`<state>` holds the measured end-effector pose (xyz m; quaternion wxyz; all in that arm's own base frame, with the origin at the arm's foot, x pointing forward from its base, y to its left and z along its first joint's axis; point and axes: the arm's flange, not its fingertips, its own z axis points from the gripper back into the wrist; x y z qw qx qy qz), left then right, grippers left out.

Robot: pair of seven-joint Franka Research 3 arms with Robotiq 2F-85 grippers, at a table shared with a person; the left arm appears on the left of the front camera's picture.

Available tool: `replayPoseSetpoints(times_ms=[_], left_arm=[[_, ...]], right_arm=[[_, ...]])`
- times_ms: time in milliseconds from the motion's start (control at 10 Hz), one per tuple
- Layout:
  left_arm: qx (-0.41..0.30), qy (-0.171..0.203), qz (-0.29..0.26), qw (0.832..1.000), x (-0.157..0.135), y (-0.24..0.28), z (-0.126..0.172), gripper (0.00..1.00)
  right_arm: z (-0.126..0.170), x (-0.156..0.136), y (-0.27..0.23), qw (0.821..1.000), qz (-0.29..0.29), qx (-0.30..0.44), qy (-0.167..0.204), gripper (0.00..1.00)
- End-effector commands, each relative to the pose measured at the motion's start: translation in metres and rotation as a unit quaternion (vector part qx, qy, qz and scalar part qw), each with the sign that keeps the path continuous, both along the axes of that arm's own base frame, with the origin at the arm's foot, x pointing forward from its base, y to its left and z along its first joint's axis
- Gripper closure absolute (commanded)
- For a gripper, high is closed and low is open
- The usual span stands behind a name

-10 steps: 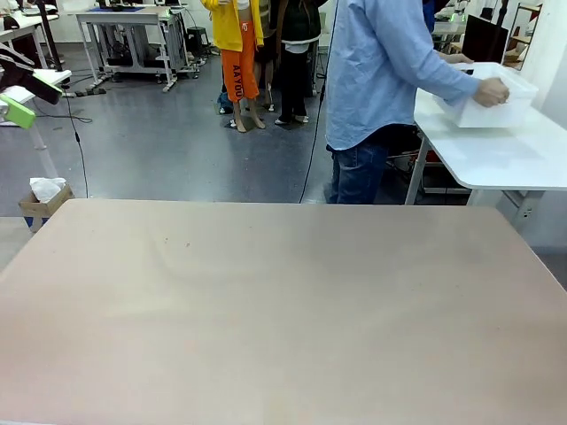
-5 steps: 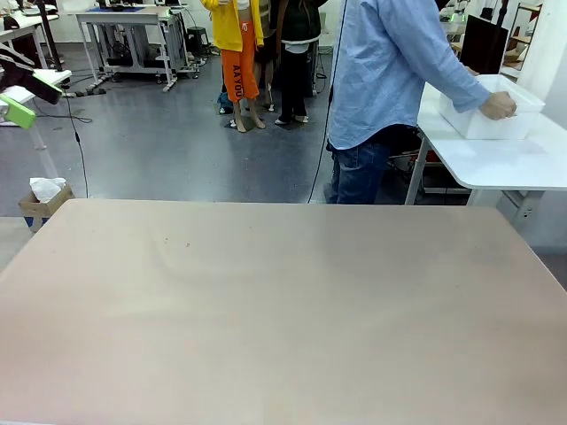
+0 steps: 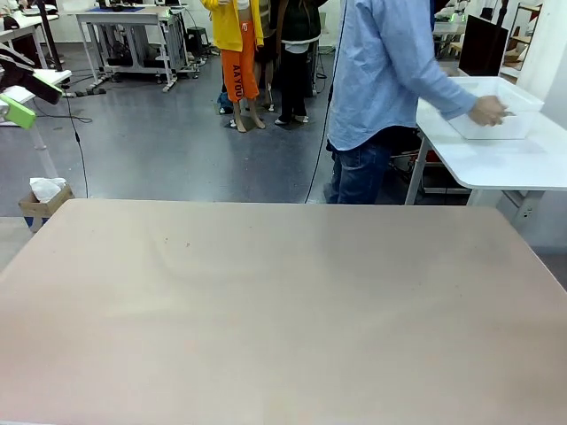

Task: Stack the cups and store them in the basket.
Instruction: Place the stack of Reusable plastic cups into the Pantry Basket.

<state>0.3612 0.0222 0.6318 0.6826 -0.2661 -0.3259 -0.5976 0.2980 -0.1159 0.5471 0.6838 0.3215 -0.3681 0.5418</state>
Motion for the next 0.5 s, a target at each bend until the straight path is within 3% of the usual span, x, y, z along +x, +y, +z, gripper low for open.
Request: replayPoseSetpoints(times_ms=[0, 400], left_arm=[[-0.008, 0.002, 0.001, 1.0, -0.0006, -0.0015, 0.002, 0.0], [-0.008, 0.002, 0.001, 1.0, -0.0006, -0.0015, 0.002, 0.0]], right_arm=[[-0.0007, -0.0007, -0.0004, 1.0, 0.005, 0.008, -0.012, 0.0], [-0.0007, -0.0007, -0.0004, 1.0, 0.005, 0.008, -0.012, 0.0]])
